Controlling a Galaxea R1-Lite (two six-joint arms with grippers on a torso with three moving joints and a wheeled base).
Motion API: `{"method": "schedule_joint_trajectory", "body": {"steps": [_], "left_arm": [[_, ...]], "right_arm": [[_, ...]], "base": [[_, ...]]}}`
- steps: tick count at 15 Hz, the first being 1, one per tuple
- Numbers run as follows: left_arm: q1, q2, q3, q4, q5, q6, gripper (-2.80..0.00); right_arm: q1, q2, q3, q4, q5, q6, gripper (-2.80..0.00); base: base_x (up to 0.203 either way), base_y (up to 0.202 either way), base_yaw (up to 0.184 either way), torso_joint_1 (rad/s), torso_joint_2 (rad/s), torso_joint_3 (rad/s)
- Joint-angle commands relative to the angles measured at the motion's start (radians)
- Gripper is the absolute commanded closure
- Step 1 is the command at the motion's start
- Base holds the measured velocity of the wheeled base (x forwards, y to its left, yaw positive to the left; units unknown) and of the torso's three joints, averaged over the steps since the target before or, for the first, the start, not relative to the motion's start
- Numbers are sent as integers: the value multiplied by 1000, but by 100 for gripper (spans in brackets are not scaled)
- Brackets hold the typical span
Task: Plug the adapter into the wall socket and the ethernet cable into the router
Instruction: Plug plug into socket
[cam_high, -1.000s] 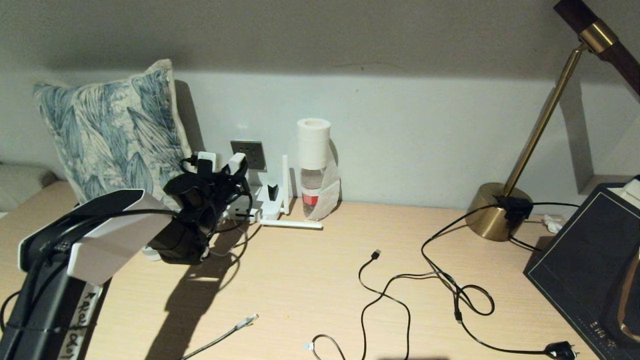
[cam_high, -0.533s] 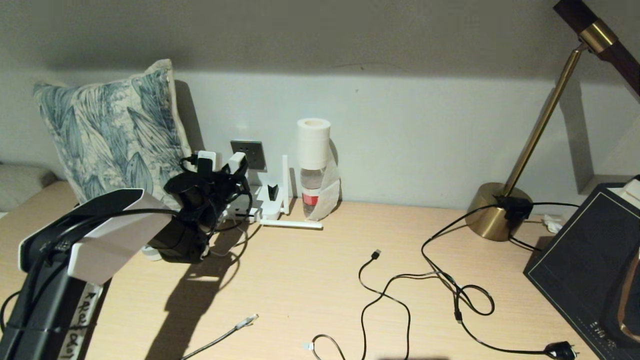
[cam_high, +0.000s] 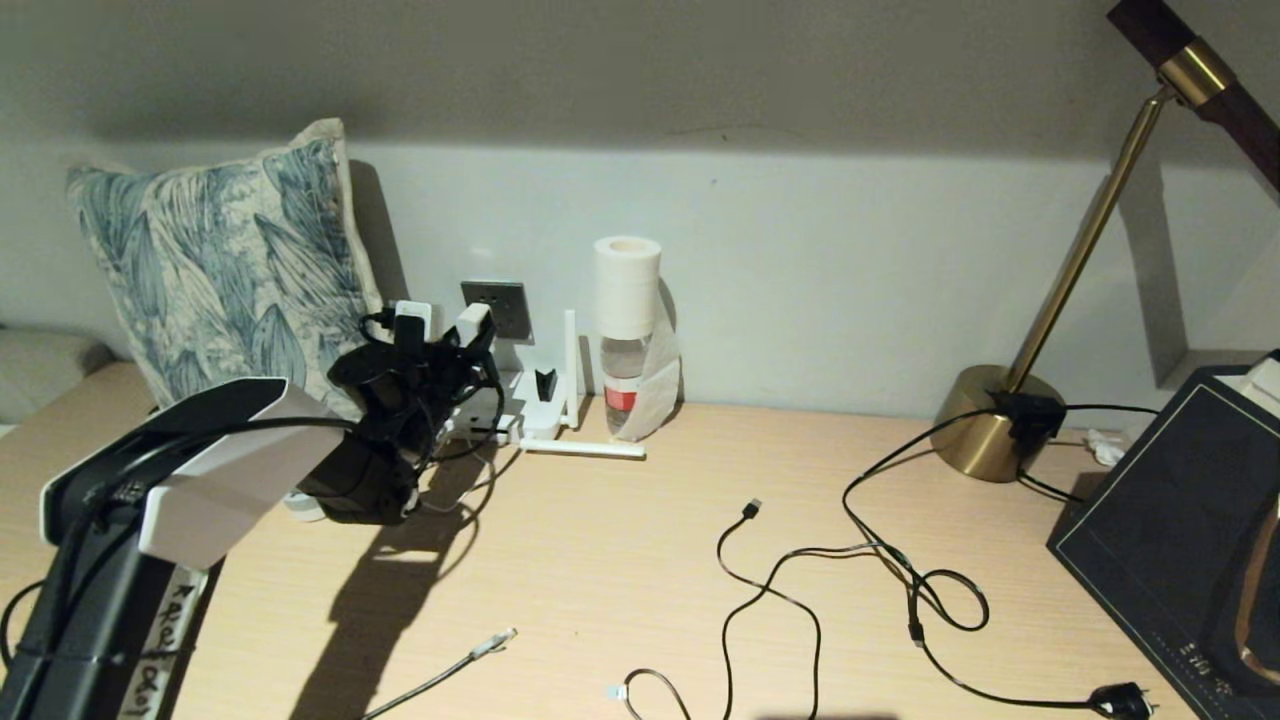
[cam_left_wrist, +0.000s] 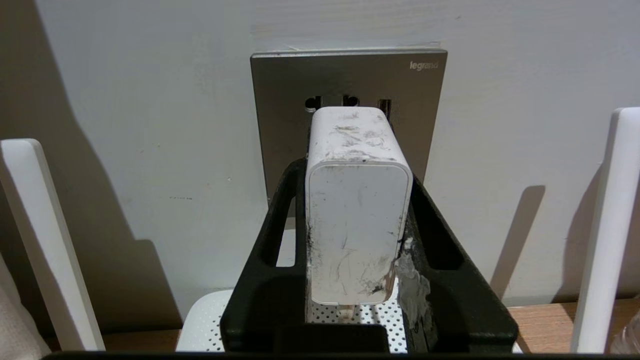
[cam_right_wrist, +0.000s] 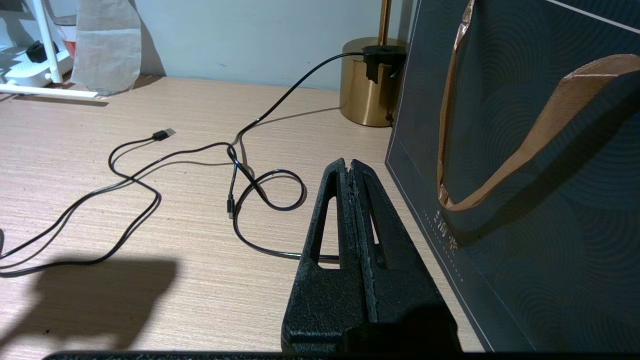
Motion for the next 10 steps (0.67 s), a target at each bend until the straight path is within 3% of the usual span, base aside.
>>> {"method": "schedule_joint_trajectory", "body": {"steps": [1, 10], "left_arm": [[1, 11, -11, -7, 0, 0, 0], [1, 46, -84, 13, 0, 2, 0]], "right_arm": [[0, 1, 35, -1, 0, 0, 0], [0, 1, 35, -1, 0, 0, 0]], "base": [[0, 0, 0, 0, 0, 0], [0, 0, 0, 0, 0, 0]]}}
